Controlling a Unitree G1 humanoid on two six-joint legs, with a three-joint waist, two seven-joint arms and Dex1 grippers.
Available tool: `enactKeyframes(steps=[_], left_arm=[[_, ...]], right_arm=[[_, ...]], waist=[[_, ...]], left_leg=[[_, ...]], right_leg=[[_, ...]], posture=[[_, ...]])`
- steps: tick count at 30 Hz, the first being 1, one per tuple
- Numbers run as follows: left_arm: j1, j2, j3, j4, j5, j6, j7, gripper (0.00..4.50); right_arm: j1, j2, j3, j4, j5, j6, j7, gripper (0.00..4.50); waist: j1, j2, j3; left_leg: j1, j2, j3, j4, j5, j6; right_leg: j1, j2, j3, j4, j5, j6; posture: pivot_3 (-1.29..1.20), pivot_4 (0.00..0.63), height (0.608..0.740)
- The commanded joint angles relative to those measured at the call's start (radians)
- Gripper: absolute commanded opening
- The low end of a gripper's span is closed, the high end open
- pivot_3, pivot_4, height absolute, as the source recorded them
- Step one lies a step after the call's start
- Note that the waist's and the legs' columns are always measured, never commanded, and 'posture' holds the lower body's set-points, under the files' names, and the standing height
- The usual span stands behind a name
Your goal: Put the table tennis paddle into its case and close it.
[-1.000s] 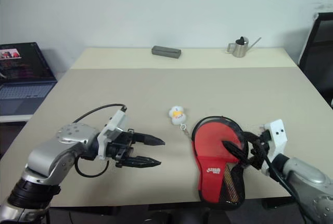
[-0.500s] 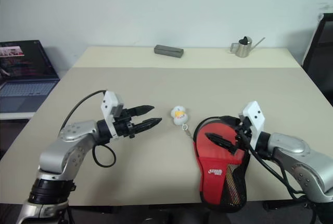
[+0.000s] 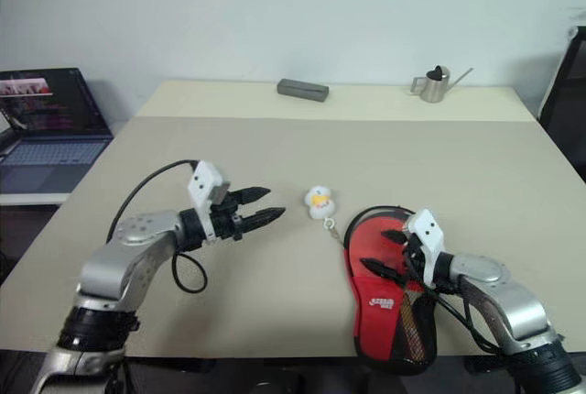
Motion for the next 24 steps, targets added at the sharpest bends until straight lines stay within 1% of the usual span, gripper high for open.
enactKeyframes(steps=[1, 3, 4, 6, 7, 8, 9, 15, 24], left_arm=[[-0.08, -0.023, -0.015, 0.101, 0.051, -0.04, 0.019, 3.05], [-0.108, -0.039, -0.019, 0.145, 0.059, -0.044, 0.011, 3.05], [-0.122, -0.05, -0.025, 0.165, 0.063, -0.047, 0.008, 3.22], [-0.143, -0.068, -0.047, 0.19, 0.069, -0.051, -0.016, 3.61], [-0.151, -0.076, -0.055, 0.2, 0.076, -0.057, -0.02, 3.91], [-0.155, -0.08, -0.058, 0.206, 0.08, -0.062, -0.024, 4.33], [-0.16, -0.087, -0.06, 0.215, 0.087, -0.068, -0.02, 4.49], [-0.213, -0.144, -0.078, 0.297, 0.115, -0.089, -0.02, 4.49], [-0.322, -0.217, -0.111, 0.507, 0.196, -0.18, -0.028, 4.49]], right_arm=[[0.007, 0.031, 0.0, -0.003, -0.031, -0.046, 0.02, 4.45], [0.009, 0.05, 0.002, -0.002, -0.044, -0.051, 0.02, 4.45], [0.008, 0.061, 0.004, 0.0, -0.051, -0.054, 0.017, 4.48], [0.005, 0.081, 0.007, 0.008, -0.063, -0.06, 0.016, 4.5], [0.004, 0.089, 0.009, 0.012, -0.072, -0.063, 0.017, 4.5], [0.005, 0.094, 0.01, 0.014, -0.08, -0.065, 0.018, 4.5], [0.005, 0.098, 0.01, 0.017, -0.088, -0.07, 0.02, 4.5], [0.01, 0.119, -0.003, 0.018, -0.104, -0.069, 0.021, 4.5], [0.01, 0.139, 0.003, -0.003, -0.103, -0.045, 0.015, 4.5]], waist=[[-0.002, 0.0, 0.0], [-0.006, 0.0, 0.0], [-0.007, 0.0, 0.0], [-0.008, 0.0, 0.0], [-0.007, 0.0, 0.0], [-0.007, 0.0, 0.0], [-0.007, 0.0, 0.0], [-0.007, 0.0, 0.0], [-0.007, -0.001, 0.0]], left_leg=[[0.0, 0.0, 0.0, 0.0, 0.0, 0.0], [0.0, 0.0, 0.001, 0.0, 0.002, -0.003], [0.0, 0.0, 0.001, 0.0, 0.002, -0.003], [0.0, 0.0, 0.001, 0.0, 0.002, -0.004], [0.0, 0.0, 0.001, 0.0, 0.002, -0.004], [0.0, 0.0, 0.001, 0.0, 0.002, -0.004], [0.0, 0.0, 0.001, 0.0, 0.002, -0.004], [0.0, 0.0, 0.001, 0.0, 0.002, -0.004], [0.001, 0.0, 0.001, 0.0, 0.002, -0.004]], right_leg=[[0.0, 0.0, 0.0, 0.0, 0.0, 0.0], [0.0, 0.0, 0.0, 0.0, 0.0, 0.0], [0.0, 0.0, 0.0, 0.0, 0.0, 0.0], [-0.001, 0.0, 0.0, 0.0, 0.0, 0.0], [-0.001, 0.0, 0.0, 0.0, 0.0, 0.0], [-0.001, 0.0, 0.0, 0.0, 0.0, 0.0], [-0.001, 0.0, 0.0, 0.0, 0.0, 0.0], [0.0, 0.0, 0.0, 0.001, 0.0, 0.0], [0.0, 0.0, 0.0, 0.001, 0.0, 0.001]], posture=[[0.0, 0.15, 0.74], [0.0, 0.15, 0.74], [0.0, 0.15, 0.74], [0.0, 0.15, 0.74], [0.0, 0.15, 0.74], [0.0, 0.15, 0.74], [0.0, 0.15, 0.74], [0.0, 0.15, 0.74], [0.0, 0.15, 0.74]])
